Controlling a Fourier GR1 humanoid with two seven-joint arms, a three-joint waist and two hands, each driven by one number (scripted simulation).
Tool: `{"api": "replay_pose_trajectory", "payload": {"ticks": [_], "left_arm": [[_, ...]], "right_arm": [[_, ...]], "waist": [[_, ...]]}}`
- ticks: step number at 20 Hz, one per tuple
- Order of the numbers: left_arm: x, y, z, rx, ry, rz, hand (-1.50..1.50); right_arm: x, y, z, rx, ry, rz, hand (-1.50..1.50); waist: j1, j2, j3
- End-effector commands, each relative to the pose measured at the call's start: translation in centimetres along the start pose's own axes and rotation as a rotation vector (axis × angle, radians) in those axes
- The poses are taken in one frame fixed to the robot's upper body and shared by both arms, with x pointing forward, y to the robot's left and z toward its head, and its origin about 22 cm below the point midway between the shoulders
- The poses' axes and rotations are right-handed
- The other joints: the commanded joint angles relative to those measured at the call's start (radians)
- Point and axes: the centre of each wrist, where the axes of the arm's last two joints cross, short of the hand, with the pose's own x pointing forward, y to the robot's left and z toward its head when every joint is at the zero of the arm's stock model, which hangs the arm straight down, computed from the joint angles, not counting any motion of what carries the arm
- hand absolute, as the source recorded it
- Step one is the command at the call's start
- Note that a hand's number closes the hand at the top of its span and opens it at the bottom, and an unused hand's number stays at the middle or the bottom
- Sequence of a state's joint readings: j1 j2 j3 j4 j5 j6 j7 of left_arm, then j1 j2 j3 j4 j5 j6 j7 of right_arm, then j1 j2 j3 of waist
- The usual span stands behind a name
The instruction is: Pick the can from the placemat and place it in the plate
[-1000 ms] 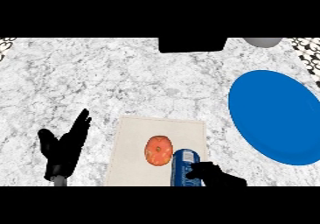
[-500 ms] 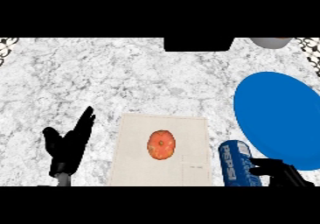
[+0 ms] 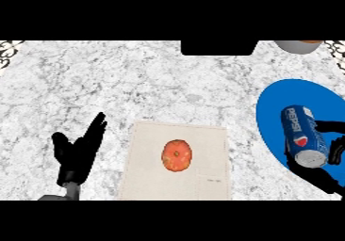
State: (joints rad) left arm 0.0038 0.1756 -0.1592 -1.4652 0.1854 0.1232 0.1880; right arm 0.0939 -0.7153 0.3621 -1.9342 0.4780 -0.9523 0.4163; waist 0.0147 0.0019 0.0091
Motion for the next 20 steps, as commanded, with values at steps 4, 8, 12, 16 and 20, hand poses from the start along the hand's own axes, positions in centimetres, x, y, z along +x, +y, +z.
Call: {"api": "replay_pose_trajectory", "payload": {"ticks": [4, 8, 12, 16, 20], "left_arm": [[-0.6, 0.5, 0.2, -0.015, 0.044, -0.003, 0.0], [0.4, 1.8, -1.7, -0.003, 0.037, -0.012, 0.0], [-1.0, 0.1, 0.0, -0.042, 0.06, -0.007, 0.0], [1.1, 0.0, -0.7, -0.049, 0.031, -0.026, 0.0], [0.2, 0.6, -0.7, -0.022, 0.046, -0.004, 0.0]], "right_arm": [[-4.7, 0.6, -6.9, -0.042, 0.026, -0.025, 1.5], [-7.5, -0.1, -10.2, -0.038, 0.021, -0.061, 1.5], [-11.8, -1.0, -11.3, 0.157, 0.216, 0.171, -1.5], [-14.6, 1.8, -10.4, 0.343, 0.229, 0.14, -1.5], [-14.9, 2.9, -12.9, 0.365, 0.171, -0.029, -1.5]], "waist": [[0.013, 0.006, -0.004], [0.002, 0.009, -0.005], [0.04, 0.014, -0.007], [0.046, 0.016, -0.004], [0.03, 0.011, -0.005]]}}
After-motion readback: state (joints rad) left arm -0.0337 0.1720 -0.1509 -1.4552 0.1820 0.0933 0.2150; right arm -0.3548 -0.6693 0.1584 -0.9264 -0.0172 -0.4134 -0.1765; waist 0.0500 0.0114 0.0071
